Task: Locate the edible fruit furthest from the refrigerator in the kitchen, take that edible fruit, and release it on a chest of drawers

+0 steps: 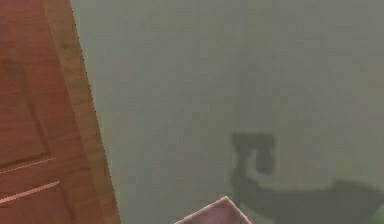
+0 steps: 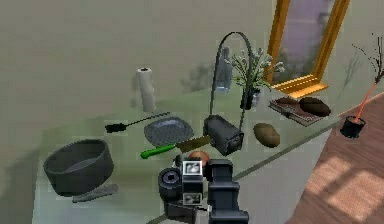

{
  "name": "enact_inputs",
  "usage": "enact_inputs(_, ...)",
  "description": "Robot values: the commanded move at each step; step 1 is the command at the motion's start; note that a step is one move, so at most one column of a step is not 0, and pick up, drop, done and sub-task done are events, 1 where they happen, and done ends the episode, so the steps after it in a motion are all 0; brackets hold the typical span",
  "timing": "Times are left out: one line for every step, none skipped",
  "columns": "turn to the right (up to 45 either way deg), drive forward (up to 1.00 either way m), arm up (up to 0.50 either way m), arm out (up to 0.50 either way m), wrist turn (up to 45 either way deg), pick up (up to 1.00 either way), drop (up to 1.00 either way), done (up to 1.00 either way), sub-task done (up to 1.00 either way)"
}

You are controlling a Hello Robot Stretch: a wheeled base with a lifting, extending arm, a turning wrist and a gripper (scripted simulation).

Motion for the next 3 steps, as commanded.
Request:
enact_inputs(0.0,0.0,0.0,0.0,0.0,1.0,0.0,0.0,0.0)
enact_inputs(0.0,0.0,0.1,0.0,0.0,0.0,0.0,0.0,0.0)
enact_inputs(0.0,0.0,0.02,0.0,0.0,0.0,0.0,0.0,0.0)
